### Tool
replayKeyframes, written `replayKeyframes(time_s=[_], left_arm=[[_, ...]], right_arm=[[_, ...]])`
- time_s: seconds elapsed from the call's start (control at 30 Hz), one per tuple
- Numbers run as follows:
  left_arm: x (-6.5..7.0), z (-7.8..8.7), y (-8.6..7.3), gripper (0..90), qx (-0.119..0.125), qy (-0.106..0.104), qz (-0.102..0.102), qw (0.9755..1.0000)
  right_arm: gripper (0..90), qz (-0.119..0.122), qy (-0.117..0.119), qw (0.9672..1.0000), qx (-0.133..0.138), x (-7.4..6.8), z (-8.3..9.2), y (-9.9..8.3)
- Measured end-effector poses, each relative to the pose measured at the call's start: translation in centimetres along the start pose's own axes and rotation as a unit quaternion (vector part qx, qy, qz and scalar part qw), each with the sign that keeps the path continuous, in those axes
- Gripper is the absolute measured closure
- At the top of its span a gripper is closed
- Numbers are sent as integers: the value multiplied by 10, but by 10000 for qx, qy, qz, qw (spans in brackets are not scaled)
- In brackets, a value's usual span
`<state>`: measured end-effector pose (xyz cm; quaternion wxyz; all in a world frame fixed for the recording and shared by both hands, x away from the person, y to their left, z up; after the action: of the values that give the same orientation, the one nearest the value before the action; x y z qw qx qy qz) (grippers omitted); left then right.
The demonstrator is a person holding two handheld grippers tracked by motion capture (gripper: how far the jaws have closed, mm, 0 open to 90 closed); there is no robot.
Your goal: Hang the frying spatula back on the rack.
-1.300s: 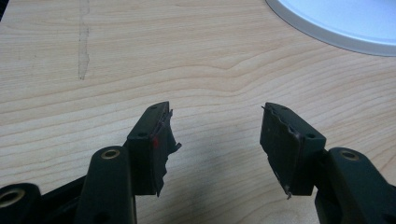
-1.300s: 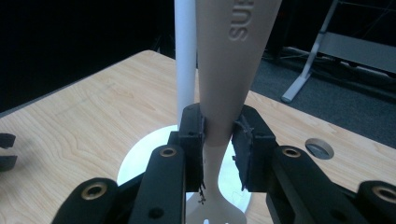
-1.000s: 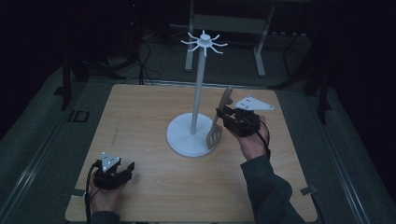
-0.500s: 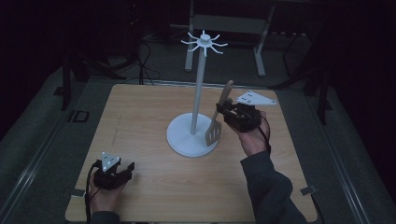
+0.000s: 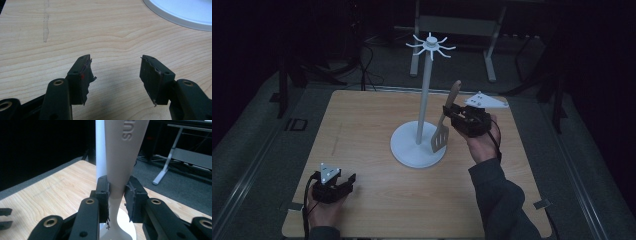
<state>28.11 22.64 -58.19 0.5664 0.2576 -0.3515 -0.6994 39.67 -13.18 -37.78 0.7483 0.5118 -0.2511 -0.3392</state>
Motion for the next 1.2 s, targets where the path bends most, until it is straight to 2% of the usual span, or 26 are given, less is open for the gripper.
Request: replayKeyframes(time_s=[0.27,0.9,1.0,1.2], left_arm=[[0,0,0,427,-7,11,12,10000],[-1,1,0,427,9,5,30,10000],[-1,0,0,427,6,2,29,10000],[-1,1,0,427,7,-1,33,10000]], right_arm=[[740,-59,47,9999,81,0,0,8],[740,51,58,9998,158,0,0,30],[741,-9,93,9998,193,0,0,35],[741,17,120,9997,216,-1,-1,43]])
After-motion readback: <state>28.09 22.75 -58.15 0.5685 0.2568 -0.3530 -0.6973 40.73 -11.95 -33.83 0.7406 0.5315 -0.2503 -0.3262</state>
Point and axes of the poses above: each handheld gripper's, and its own axes: z roughly backward along the jaws, y roughly out of its top, x roughly to its right, the point moved 5 cm from there along -z, roughly forward along the jaws, and after that the axes turned 1 degree about z, right-handed, at the moved point
